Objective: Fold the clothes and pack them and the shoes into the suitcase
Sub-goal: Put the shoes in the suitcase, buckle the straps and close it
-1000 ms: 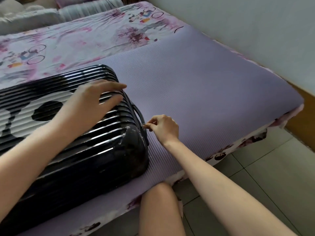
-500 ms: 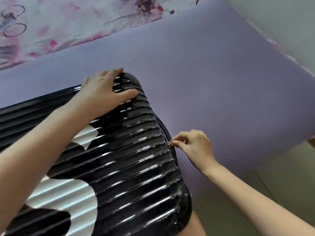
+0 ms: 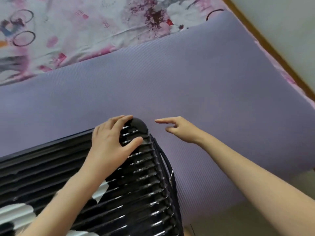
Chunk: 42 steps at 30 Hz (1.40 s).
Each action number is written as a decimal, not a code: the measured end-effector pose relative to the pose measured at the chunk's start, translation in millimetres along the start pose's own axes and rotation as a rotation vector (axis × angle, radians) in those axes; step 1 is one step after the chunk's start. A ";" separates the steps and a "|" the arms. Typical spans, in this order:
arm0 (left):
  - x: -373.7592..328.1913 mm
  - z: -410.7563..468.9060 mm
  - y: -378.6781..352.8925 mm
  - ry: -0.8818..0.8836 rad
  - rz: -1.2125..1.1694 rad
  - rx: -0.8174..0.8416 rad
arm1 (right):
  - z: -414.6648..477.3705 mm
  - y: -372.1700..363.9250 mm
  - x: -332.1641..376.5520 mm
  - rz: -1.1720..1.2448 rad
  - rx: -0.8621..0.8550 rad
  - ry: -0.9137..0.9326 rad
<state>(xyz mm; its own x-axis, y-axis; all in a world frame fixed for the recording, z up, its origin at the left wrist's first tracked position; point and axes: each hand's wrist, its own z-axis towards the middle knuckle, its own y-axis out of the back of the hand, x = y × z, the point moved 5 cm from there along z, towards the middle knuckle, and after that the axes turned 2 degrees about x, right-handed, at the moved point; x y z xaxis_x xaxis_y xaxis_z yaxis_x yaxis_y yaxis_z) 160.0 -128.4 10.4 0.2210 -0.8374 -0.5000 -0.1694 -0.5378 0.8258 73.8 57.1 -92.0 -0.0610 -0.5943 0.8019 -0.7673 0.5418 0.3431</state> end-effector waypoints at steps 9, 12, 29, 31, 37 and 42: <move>23.9 25.7 20.0 0.132 -0.230 -0.028 | 119.8 -41.2 44.5 0.015 0.604 -0.066; 36.6 27.5 21.1 0.180 -0.229 -0.021 | 130.7 -52.7 49.7 0.044 0.708 -0.116; 12.5 33.0 3.4 0.137 0.020 0.137 | 135.0 -28.4 56.6 -0.336 0.223 0.202; 7.2 35.2 2.1 0.153 0.049 0.125 | 120.5 -17.5 45.0 -0.353 0.173 0.192; 5.2 34.6 -0.4 0.147 0.044 0.107 | 81.5 -9.1 14.7 -0.312 -0.032 0.226; 10.9 34.3 -6.4 0.101 0.097 0.087 | 40.7 -9.4 -11.6 -0.364 -0.106 0.346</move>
<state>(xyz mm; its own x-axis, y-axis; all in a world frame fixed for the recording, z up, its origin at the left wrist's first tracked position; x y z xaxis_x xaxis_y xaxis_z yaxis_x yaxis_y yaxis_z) 130.5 -137.4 -9.3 0.2944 -0.8741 -0.3862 -0.2764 -0.4648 0.8412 55.8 34.7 -124.5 0.4267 -0.5337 0.7301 -0.6294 0.4045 0.6635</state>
